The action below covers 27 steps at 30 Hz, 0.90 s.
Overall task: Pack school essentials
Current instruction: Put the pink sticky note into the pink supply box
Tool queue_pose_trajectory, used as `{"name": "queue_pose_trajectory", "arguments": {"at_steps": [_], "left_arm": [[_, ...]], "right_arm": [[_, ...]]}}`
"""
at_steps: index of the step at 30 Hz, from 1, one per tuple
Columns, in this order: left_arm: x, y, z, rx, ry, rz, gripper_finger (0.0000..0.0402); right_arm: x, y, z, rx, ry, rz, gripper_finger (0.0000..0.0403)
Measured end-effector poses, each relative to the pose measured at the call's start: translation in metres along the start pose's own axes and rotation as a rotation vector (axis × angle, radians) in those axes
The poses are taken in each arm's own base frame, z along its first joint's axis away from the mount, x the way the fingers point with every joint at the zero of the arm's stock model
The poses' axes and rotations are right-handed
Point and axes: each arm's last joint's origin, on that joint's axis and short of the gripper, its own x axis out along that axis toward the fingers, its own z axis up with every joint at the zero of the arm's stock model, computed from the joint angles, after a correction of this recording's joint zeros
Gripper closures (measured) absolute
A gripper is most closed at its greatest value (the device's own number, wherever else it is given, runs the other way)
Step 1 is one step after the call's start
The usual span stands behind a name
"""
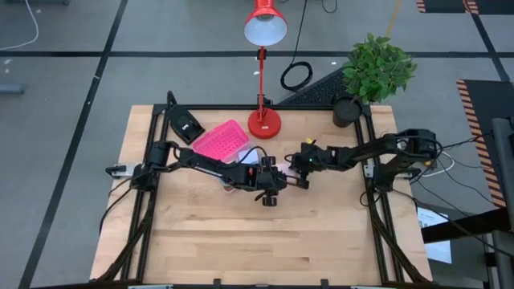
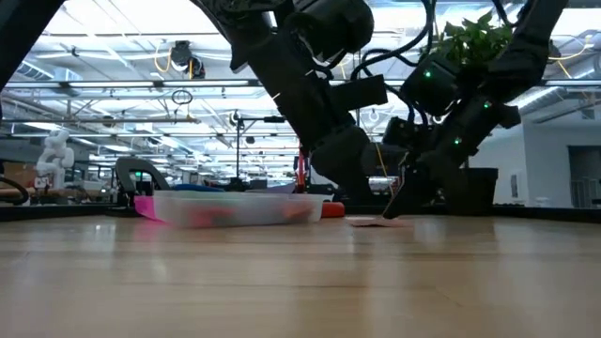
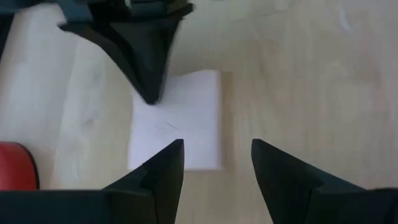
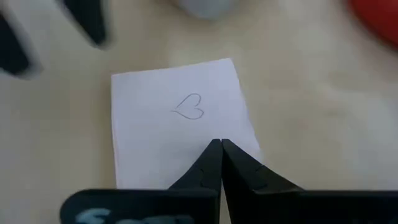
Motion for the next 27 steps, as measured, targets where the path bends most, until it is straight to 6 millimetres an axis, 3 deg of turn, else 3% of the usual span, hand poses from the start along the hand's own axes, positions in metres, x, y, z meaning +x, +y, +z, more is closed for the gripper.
{"name": "queue_pose_trajectory", "arguments": {"at_steps": [12,18,27], "left_arm": [[0.0,-0.041,-0.005,0.078,0.014,-0.04,0.0211],[-0.011,-0.069,-0.005,0.237,0.016,0.032,0.0211],[0.008,-0.061,-0.014,0.305,0.061,0.082,0.0211]], "right_arm": [[-0.001,0.028,-0.008,-0.013,0.057,0.117,0.0403],[-0.001,0.033,-0.008,-0.052,0.056,0.128,0.0403],[-0.001,0.035,-0.006,-0.053,0.032,0.185,0.0403]]}}
